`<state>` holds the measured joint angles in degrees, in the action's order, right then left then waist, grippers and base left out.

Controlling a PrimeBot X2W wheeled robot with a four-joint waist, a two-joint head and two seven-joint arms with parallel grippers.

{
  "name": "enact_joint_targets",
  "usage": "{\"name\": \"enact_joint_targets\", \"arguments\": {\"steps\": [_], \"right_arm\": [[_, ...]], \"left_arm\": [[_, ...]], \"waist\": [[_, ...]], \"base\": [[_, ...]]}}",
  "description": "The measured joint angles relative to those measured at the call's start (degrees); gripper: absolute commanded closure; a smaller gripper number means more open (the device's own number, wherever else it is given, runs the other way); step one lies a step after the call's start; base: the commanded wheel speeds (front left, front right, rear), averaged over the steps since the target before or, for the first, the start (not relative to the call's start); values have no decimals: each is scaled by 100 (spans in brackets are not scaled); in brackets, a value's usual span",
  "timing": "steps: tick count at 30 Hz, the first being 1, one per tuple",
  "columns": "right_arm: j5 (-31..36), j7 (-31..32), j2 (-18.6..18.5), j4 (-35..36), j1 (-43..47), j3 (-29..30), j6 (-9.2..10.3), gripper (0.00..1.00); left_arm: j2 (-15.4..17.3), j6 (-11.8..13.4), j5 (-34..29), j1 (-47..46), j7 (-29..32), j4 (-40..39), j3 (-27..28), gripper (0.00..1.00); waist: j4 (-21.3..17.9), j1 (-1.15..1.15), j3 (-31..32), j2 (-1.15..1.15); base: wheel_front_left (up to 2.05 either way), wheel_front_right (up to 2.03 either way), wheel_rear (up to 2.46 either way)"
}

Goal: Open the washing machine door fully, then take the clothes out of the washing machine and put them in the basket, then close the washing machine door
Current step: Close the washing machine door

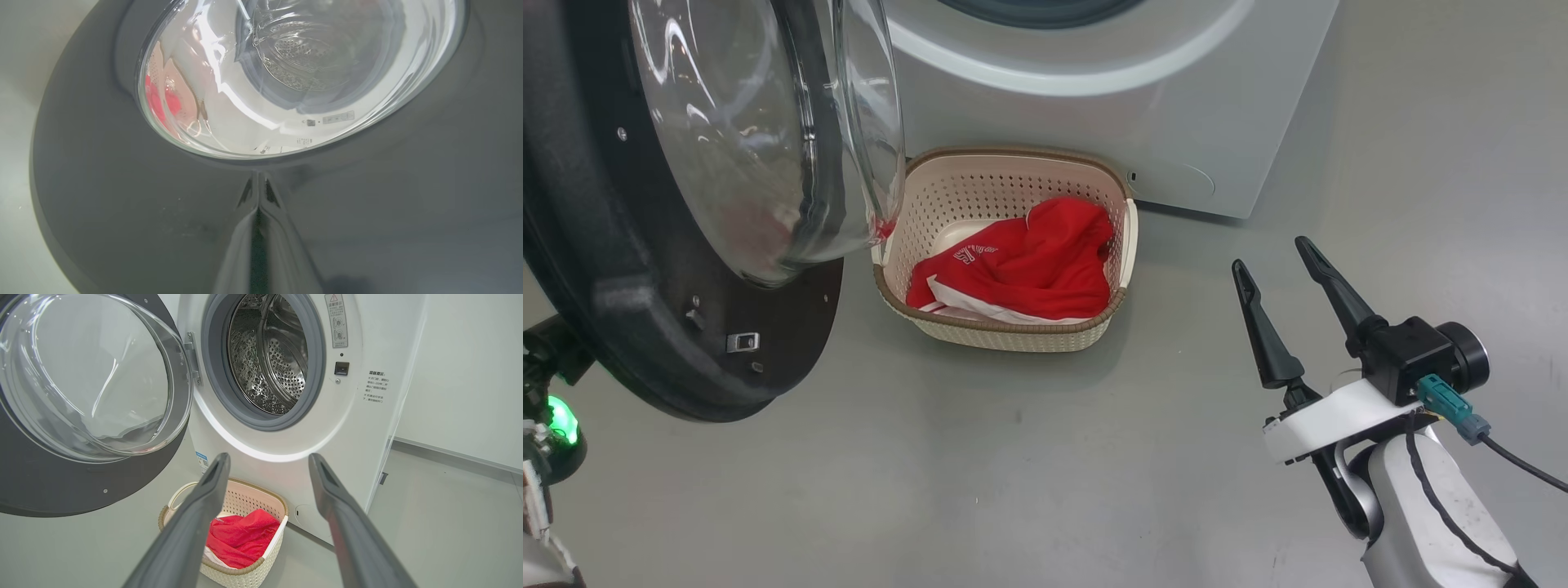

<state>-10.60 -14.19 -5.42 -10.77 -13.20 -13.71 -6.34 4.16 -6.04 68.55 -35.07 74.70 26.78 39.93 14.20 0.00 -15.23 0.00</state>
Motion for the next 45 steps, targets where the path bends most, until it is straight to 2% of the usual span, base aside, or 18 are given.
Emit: {"name": "enact_joint_targets", "arguments": {"steps": [5,13,21,24,26,28,36,45], "right_arm": [[-42,-1,8,-23,67,32,1,0],[-48,-2,26,-42,135,51,1,0],[-49,-26,59,-37,192,15,1,0],[-49,-26,64,-41,196,13,1,0],[-49,-27,68,-42,203,8,1,0],[-49,-27,73,-41,206,7,1,0],[-51,-26,90,-41,241,5,1,0],[-52,-27,97,-42,322,-10,0,0]], "left_arm": [[3,-41,-383,235,-382,-318,-123,100],[224,-87,-1307,686,-1198,-1016,-443,100],[725,-87,-2170,1239,-2264,-2252,-1343,100],[762,-87,-2449,1498,-2844,-2543,-1612,100],[929,-87,-2761,1711,-3244,-2731,-1823,100],[996,-87,-2842,1809,-3412,-2778,-1869,100],[1027,-87,-3228,2427,-4823,-2814,-2243,100],[966,-89,-3488,2777,-6285,-2729,-2306,100]], "waist": [[10,0,89,0],[43,0,246,0],[57,0,286,0],[56,0,304,0],[54,0,332,0],[52,0,341,0],[43,0,396,0],[49,0,485,0]], "base": [[0,0,0],[0,0,0],[0,0,0],[0,0,0],[0,0,0],[0,0,0],[0,0,0],[0,0,0]]}}
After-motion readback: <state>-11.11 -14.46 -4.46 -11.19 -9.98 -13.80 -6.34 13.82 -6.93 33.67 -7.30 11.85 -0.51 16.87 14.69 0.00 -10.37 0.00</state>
